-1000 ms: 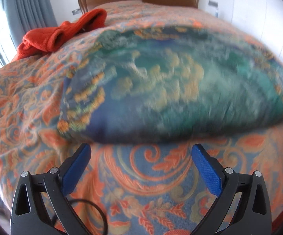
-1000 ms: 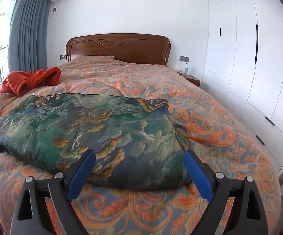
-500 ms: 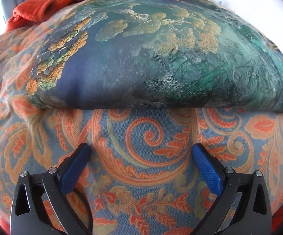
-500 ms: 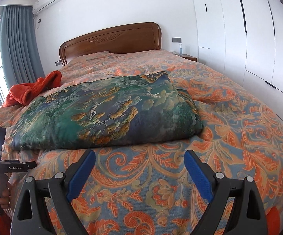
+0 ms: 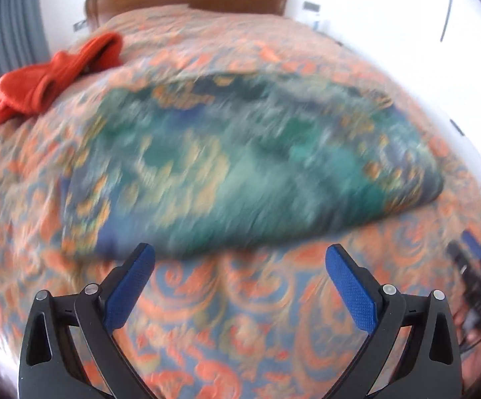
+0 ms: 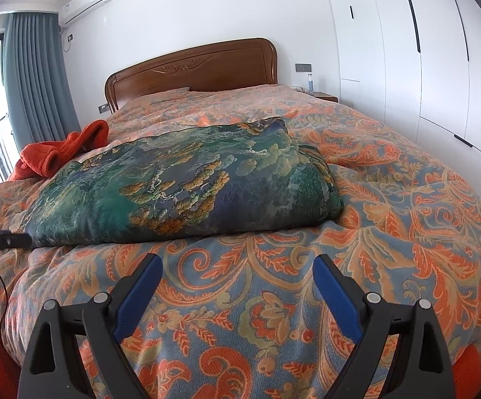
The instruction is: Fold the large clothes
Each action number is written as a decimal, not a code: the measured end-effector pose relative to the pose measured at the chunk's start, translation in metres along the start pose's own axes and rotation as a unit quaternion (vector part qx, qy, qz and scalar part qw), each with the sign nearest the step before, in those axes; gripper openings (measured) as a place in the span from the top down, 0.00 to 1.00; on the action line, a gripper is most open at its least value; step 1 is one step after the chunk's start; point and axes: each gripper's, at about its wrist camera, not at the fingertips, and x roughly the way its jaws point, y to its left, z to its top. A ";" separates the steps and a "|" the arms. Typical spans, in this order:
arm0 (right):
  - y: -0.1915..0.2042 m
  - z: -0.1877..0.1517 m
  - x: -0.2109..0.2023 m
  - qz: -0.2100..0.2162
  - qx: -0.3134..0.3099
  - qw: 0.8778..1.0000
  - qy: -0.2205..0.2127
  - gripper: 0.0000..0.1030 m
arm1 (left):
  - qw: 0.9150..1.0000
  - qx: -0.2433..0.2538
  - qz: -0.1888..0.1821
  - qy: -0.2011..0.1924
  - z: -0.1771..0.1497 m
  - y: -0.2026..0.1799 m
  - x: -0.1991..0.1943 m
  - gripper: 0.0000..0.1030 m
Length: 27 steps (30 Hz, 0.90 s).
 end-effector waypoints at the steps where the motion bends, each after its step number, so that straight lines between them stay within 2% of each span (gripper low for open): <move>1: 0.000 0.000 0.000 0.001 0.003 1.000 -0.002 0.09 | 1.000 0.003 -0.004 -0.007 0.015 -0.003 -0.001 0.01; 5: 0.001 -0.003 -0.006 0.003 0.003 1.000 -0.014 0.09 | 1.000 0.014 -0.006 -0.021 0.061 -0.023 0.016 0.01; 9: -0.005 -0.008 -0.009 0.010 0.016 1.000 -0.014 0.09 | 1.000 0.020 -0.024 0.001 0.106 -0.048 0.054 0.01; 15: -0.020 -0.014 -0.002 0.020 0.034 0.999 0.005 0.09 | 1.000 0.001 -0.003 0.019 0.159 -0.063 0.117 0.01; 18: -0.026 -0.014 -0.001 0.026 0.048 0.998 0.008 0.09 | 0.999 -0.015 0.010 0.038 0.158 -0.055 0.141 0.01; 22: -0.031 -0.017 -0.001 0.030 0.055 0.998 0.009 0.09 | 0.997 -0.019 0.030 0.069 0.134 -0.044 0.154 0.01; 24: -0.032 -0.018 0.001 0.031 0.056 0.998 0.014 0.09 | 0.997 0.000 0.031 0.075 0.116 -0.047 0.149 0.01; 27: -0.032 -0.019 0.004 0.035 0.059 0.997 0.018 0.09 | 0.996 0.049 0.038 0.060 0.086 -0.060 0.126 0.01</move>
